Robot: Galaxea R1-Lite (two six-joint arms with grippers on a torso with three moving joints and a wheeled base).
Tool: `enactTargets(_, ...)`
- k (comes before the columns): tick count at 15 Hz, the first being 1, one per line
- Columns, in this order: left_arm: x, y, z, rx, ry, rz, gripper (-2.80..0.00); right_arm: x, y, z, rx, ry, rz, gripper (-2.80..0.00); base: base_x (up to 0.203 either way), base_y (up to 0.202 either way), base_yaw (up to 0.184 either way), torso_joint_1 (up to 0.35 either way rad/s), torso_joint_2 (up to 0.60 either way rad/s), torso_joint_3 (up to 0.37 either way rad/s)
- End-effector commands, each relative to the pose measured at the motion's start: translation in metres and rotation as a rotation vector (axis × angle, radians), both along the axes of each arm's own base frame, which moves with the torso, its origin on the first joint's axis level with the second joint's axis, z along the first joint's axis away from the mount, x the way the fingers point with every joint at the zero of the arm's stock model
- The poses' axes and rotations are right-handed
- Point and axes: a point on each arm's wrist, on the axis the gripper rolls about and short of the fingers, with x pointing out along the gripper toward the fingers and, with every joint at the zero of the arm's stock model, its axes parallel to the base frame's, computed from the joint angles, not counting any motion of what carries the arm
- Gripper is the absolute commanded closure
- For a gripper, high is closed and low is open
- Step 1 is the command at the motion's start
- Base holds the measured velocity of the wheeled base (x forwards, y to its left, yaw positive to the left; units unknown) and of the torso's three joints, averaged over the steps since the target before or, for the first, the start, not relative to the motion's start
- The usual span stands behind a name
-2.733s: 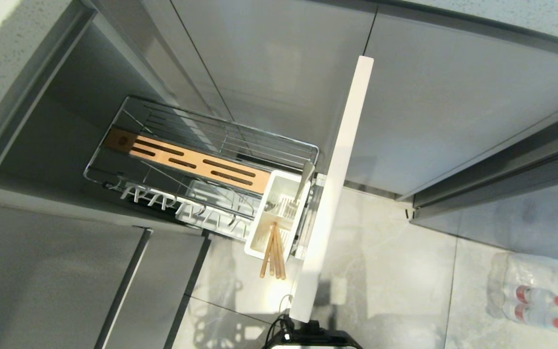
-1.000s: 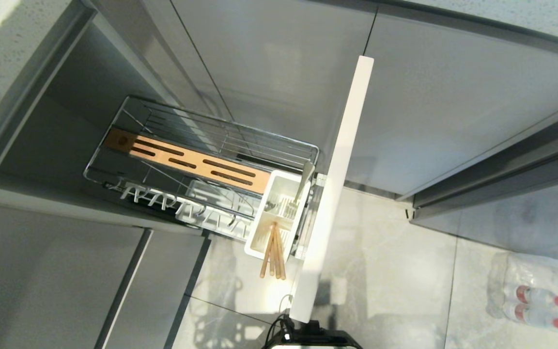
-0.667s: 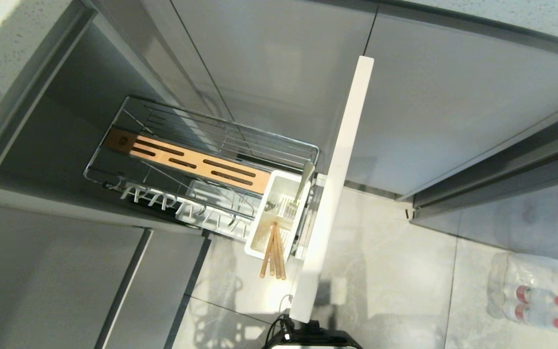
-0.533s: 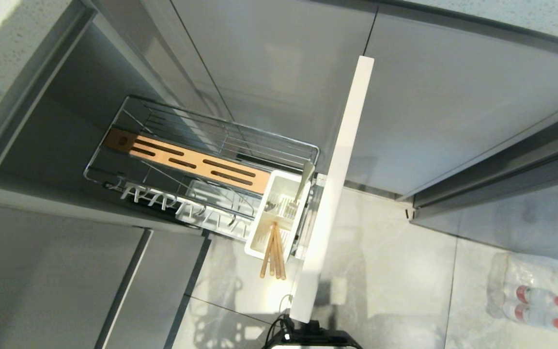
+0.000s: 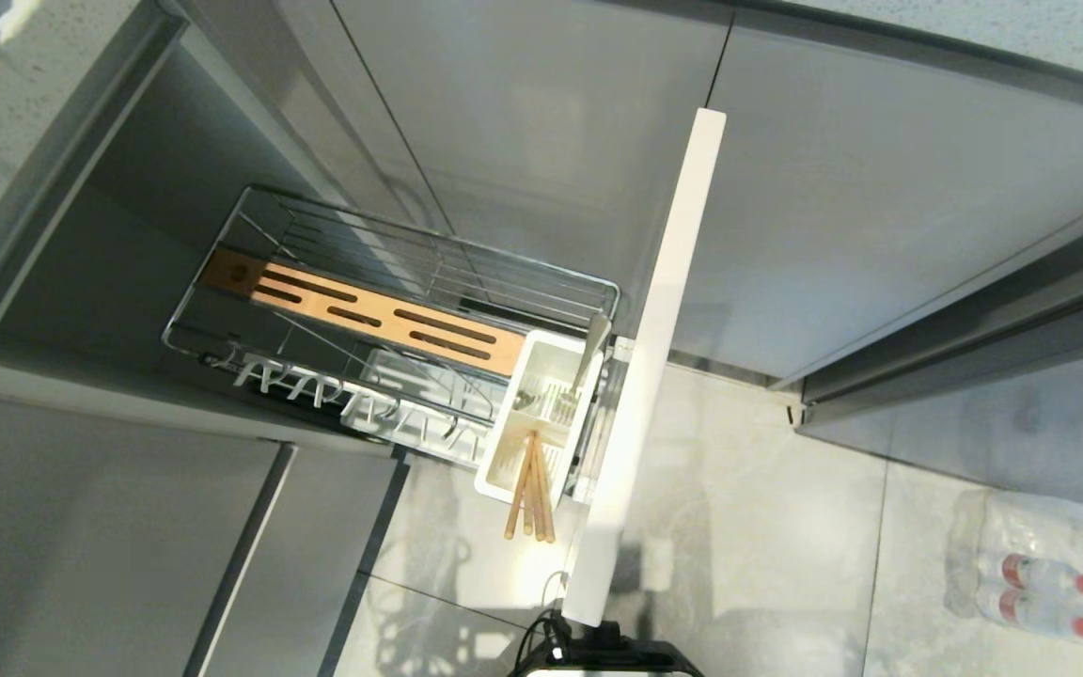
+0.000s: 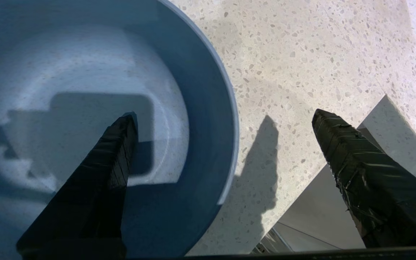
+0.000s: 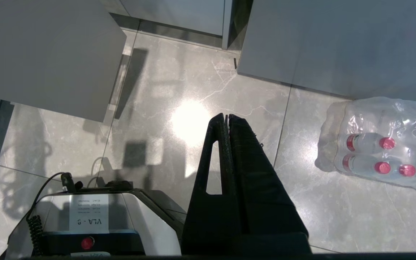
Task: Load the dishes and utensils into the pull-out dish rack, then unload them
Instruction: Pick up the bowl and place it in the cupboard
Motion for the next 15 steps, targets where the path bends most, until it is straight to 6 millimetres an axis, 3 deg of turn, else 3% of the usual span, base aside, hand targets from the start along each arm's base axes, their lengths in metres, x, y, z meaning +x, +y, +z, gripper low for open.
enactTargets(1, -0.001, 0.0, 0.0, -0.003, 0.001, 0.001, -2.8, 0.0, 0.0, 0.0, 0.001, 0.001, -0.001, 0.0, 0.0, 0.0, 0.0, 0.0, 0.0, 0.0)
enactTargets(2, -0.001, 0.0, 0.0, -0.002, 0.001, 0.001, -1.93, 0.0, 0.0, 0.0, 0.001, 0.001, 0.001, 0.0, 0.0, 0.0, 0.0, 0.0, 0.0, 0.0)
enactTargets(3, -0.001, 0.0, 0.0, -0.002, 0.001, 0.001, 0.0, 0.0, 0.0, 0.0, 0.001, 0.001, -0.001, 0.0, 0.0, 0.0, 0.0, 0.0, 0.0, 0.0)
enactTargets(11, -0.008, 0.0, 0.001, 0.0, -0.009, 0.003, 0.0, 0.0, 0.0, 0.0, 0.001, 0.0, -0.001, 0.0, 0.0, 0.0, 0.0, 0.0, 0.0, 0.0)
enactTargets(15, -0.037, 0.001, 0.007, -0.005, -0.063, -0.007, 0.0, 0.0, 0.0, 0.0, 0.001, 0.001, -0.001, 0.0, 0.0, 0.0, 0.0, 0.0, 0.0, 0.0)
